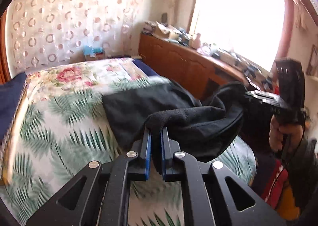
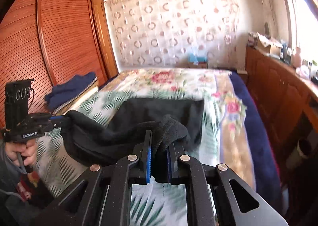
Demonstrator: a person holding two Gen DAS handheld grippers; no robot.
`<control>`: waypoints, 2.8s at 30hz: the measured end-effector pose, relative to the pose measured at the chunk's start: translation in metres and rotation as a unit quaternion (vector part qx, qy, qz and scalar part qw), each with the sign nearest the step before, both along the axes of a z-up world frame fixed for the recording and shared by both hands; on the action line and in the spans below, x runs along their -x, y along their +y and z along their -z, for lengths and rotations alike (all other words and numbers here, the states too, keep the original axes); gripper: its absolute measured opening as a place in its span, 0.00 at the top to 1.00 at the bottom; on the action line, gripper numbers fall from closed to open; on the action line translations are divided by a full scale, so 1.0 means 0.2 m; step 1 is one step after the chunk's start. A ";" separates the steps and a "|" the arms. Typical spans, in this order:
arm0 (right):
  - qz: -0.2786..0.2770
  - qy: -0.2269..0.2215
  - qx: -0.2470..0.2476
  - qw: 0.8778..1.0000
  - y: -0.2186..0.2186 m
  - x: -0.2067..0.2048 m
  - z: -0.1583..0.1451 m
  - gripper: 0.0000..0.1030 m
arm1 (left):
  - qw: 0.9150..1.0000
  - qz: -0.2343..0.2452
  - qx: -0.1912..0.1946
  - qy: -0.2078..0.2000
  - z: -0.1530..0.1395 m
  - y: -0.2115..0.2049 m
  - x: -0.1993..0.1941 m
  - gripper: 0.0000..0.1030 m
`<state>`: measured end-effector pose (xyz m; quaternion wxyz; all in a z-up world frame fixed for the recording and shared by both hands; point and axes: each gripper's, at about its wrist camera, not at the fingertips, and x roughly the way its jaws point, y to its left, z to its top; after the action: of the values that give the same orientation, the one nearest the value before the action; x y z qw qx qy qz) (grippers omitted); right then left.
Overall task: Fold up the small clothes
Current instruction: 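Grasp the folded black shirt with both grippers and lift it, then carry the folded shirt with both grippers onto the navy garment stack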
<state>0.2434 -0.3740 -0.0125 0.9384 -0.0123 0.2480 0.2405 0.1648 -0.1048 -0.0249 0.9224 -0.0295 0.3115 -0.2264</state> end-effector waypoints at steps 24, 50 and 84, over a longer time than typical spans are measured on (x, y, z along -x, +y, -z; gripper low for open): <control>0.057 -0.006 0.053 0.997 0.31 -0.61 -0.10 0.48 | 0.999 -0.015 -0.042 0.007 0.06 0.11 -0.73 0.34; 0.025 0.147 0.032 0.988 0.32 -0.97 0.13 0.34 | 0.990 -0.002 -0.006 0.143 0.40 0.03 -0.99 0.41; -0.175 -0.063 -0.004 0.982 1.15 -0.46 -0.55 0.81 | 0.983 -0.160 0.012 -0.088 -0.39 0.93 -0.08 0.89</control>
<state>0.3361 -0.1437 0.0985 0.8955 -0.0671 0.1811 0.4009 0.1804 0.0809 0.0521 0.9701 -0.0700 0.2178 -0.0813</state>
